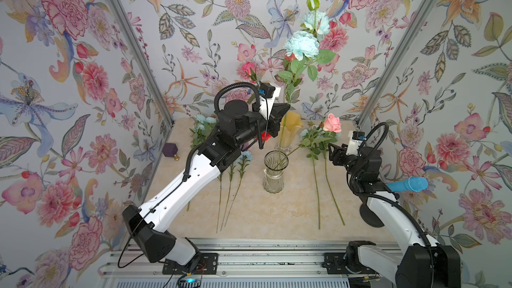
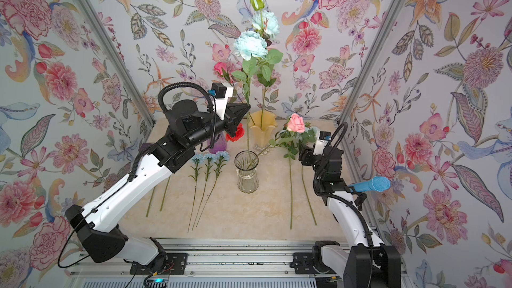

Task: Pick out blue flowers from the vase
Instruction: Pick up the flower from the vase.

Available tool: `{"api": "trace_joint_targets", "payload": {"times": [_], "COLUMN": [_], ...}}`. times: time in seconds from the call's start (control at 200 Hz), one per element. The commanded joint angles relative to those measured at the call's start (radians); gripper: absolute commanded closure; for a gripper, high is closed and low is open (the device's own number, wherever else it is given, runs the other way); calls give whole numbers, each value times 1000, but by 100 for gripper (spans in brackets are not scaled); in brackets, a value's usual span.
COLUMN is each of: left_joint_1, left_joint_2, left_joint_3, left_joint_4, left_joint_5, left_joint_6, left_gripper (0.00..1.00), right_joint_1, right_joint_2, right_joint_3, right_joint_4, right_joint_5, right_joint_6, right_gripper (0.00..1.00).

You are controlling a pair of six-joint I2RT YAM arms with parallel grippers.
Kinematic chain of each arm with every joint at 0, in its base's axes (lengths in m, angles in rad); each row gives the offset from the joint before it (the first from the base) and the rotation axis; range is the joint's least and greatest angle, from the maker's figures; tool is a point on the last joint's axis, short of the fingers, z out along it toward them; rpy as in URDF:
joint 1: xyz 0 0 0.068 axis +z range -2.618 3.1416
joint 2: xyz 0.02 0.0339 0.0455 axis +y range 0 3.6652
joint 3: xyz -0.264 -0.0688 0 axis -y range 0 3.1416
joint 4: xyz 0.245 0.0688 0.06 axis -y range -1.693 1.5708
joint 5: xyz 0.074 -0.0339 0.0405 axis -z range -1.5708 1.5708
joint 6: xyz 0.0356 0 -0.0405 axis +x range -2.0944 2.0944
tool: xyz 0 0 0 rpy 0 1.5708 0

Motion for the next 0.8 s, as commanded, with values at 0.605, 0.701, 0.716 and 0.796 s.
{"api": "trace_joint_targets", "payload": {"times": [0.605, 0.701, 0.716, 0.796], "left_joint_1": [6, 7, 7, 7], "left_joint_2": [-95, -113, -113, -110], "left_joint_3": [-33, -101, -107, -143], "left_joint_4": [248, 320, 329, 383], "left_joint_5": [286, 290, 293, 330], "left_joint_6": [-227, -251, -255, -290], "left_gripper": [100, 100, 100, 100], "right_joint_1": [-47, -48, -48, -50], "right_joint_2": [-77, -114, -118, -153], "right_joint_3": [5, 15, 17, 42], "right_joint_4": [-45, -74, -79, -123], "right_joint_5": [-23, -25, -25, -38], "right_joint_6": [26, 27, 27, 26], "right_gripper": [25, 24, 24, 25]}}
